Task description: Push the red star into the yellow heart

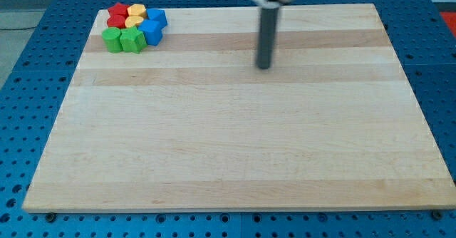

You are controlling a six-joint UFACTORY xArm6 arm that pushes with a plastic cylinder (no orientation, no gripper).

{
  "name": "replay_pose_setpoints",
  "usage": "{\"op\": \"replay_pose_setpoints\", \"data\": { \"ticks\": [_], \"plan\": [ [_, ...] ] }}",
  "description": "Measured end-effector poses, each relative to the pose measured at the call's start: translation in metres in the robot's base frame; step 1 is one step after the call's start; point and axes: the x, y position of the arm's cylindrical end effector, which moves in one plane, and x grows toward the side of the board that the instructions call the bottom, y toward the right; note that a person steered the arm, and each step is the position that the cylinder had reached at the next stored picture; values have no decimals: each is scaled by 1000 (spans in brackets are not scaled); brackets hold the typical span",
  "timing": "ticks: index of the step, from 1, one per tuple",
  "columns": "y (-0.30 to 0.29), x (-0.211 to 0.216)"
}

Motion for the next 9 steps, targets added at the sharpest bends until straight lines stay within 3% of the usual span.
{"op": "replay_pose_setpoints", "data": {
  "ticks": [2,3,4,8,9],
  "plan": [
    [-229,42],
    [-294,25],
    [-307,18],
    [-303,-177],
    [-291,-180]
  ]
}}
